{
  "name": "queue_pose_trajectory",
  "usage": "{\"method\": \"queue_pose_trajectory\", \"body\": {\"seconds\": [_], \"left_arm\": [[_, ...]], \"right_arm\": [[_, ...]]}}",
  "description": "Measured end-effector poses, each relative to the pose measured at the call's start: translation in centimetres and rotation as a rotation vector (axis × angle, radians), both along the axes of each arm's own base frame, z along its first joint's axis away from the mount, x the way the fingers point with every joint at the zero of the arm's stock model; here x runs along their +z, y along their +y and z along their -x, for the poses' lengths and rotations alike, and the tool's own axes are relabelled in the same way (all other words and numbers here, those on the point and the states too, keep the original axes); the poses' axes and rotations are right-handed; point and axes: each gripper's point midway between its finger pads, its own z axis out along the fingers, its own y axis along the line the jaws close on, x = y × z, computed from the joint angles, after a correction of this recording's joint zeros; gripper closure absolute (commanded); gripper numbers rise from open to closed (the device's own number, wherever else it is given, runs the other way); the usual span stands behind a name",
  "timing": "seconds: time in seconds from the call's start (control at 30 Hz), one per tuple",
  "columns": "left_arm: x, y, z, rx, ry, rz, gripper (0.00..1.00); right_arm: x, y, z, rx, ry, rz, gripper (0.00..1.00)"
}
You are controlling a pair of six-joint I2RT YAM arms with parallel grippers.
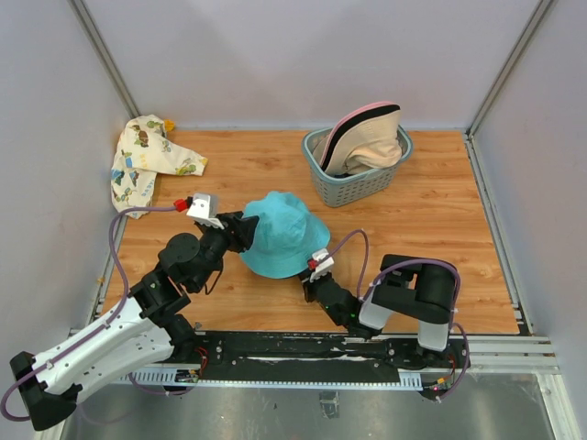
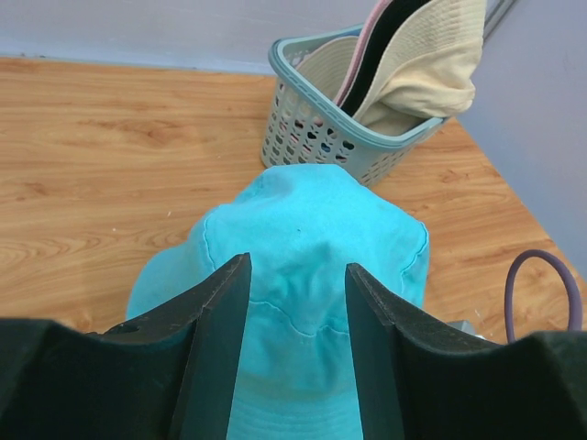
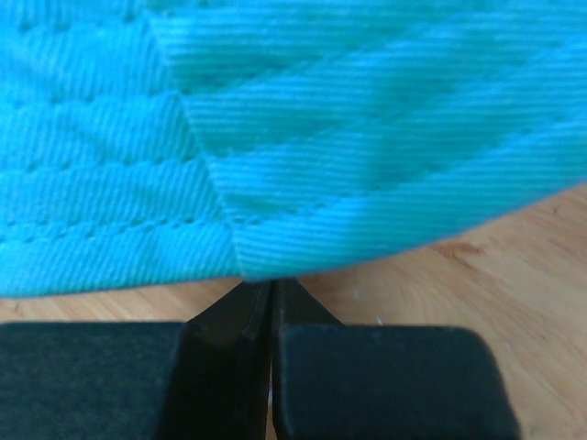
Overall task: Stack the hats
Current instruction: Pick up the hat from the bin.
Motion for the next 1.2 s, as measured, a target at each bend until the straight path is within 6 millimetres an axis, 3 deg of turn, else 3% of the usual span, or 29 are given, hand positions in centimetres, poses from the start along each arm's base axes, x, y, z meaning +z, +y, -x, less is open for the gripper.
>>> {"method": "queue_pose_trajectory", "body": {"seconds": [0.47, 0.7, 0.8, 1.0, 1.2], "left_arm": [[0.9, 1.2, 0.0, 0.053, -0.022, 0.024, 0.46], [0.9, 1.5, -0.1, 0.068, -0.022, 0.024, 0.43], [1.4, 1.5, -0.1, 0.069, -0.028, 0.031, 0.40], [3.6, 1.4, -0.1, 0.065, -0.052, 0.056, 0.32], [5.5, 1.2, 0.3, 0.036, -0.080, 0.082, 0.17]], "right_arm": [[0.1, 1.7, -3.5, 0.012, 0.026, -0.017, 0.96], [0.2, 1.4, -3.1, 0.036, 0.045, -0.027, 0.74], [0.3, 0.1, -2.1, 0.038, 0.063, -0.025, 0.67], [0.7, -1.7, 0.7, 0.043, 0.093, 0.057, 0.38], [4.8, -4.1, 1.3, -0.025, 0.097, 0.067, 0.11]]}}
